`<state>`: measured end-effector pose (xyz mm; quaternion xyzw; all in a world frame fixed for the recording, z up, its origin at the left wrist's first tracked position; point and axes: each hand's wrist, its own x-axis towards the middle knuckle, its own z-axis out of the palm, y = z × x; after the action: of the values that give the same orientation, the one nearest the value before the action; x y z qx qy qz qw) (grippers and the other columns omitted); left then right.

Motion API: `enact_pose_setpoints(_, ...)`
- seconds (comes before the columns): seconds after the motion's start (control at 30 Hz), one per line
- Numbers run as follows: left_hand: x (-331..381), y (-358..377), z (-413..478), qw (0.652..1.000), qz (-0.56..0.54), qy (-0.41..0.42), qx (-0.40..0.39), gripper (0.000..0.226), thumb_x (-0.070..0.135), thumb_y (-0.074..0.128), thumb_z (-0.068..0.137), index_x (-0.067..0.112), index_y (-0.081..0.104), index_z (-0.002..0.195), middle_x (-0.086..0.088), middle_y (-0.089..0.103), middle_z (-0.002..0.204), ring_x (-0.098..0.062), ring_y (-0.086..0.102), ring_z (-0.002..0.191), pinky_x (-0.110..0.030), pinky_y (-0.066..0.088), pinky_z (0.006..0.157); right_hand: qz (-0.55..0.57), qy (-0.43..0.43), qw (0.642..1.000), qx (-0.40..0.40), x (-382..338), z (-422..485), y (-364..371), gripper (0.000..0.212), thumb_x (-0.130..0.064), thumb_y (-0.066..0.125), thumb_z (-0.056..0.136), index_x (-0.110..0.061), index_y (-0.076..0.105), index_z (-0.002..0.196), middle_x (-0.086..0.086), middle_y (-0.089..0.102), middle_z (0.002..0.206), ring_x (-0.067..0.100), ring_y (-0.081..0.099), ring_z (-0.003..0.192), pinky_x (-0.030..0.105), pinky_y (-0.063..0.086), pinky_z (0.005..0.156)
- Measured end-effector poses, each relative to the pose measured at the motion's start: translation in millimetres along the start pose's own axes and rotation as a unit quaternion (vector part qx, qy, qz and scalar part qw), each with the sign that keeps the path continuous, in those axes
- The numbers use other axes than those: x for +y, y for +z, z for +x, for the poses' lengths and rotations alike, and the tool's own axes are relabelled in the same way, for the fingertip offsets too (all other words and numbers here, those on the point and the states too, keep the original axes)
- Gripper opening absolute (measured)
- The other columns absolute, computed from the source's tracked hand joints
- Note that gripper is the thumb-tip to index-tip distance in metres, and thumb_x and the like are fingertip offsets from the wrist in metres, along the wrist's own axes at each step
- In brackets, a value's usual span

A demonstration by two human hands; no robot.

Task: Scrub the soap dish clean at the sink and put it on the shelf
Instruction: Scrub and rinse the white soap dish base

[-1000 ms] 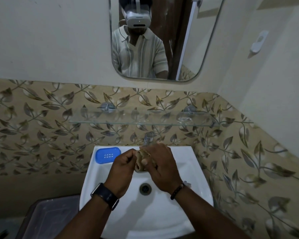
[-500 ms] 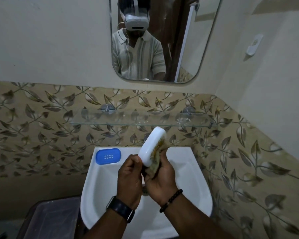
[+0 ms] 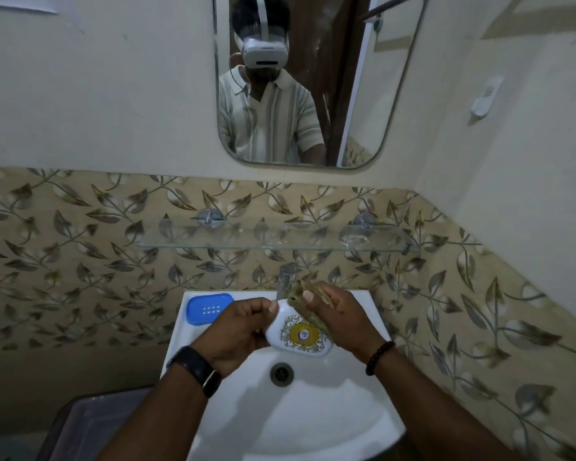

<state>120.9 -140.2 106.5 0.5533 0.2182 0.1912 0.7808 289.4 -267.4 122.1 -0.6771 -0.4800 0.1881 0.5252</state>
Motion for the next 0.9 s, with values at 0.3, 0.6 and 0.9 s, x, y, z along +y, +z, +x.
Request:
enact_pose_setpoints(0.3, -15, 35, 3, 0.963, -0.265, 0.008, 0.054, 0.038, 0.023, 0.051, 0.095, -0.003, 0.064, 0.119, -0.022, 0.071, 0.116, -0.028, 0.071, 0.102, -0.039, 0.060, 0.086, -0.251, -0.237, 0.926, 0.153, 21, -44, 86, 0.049, -0.034, 0.029, 0.108, -0.031, 0.024, 0.157, -0.006, 0.024, 0.165, 0.018, 0.021, 0.153, 0.045, 0.011, 0.126)
enact_pose_setpoints(0.6, -25, 35, 9, 0.972, -0.209, 0.078, 0.073, 0.025, 0.019, 0.057, 0.094, 0.009, 0.079, 0.100, -0.015, 0.076, 0.108, -0.023, 0.074, 0.094, -0.030, 0.061, 0.072, -0.157, -0.119, 0.975, 0.104, 17, -4, 42, 0.046, -0.046, 0.030, 0.104, -0.031, 0.052, 0.141, -0.010, 0.052, 0.148, 0.006, 0.038, 0.143, 0.038, 0.029, 0.120)
enact_pose_setpoints(0.9, -11, 15, -1, 0.954, 0.199, 0.222, -0.024, 0.040, 0.046, 0.062, 0.090, 0.009, 0.057, 0.075, 0.004, 0.056, 0.072, -0.009, 0.051, 0.068, -0.018, 0.044, 0.065, 0.349, 0.265, 0.897, 0.059, 30, 5, 12, 0.050, -0.057, 0.047, 0.100, -0.018, 0.079, 0.106, 0.010, 0.076, 0.110, 0.025, 0.074, 0.096, 0.040, 0.059, 0.079)
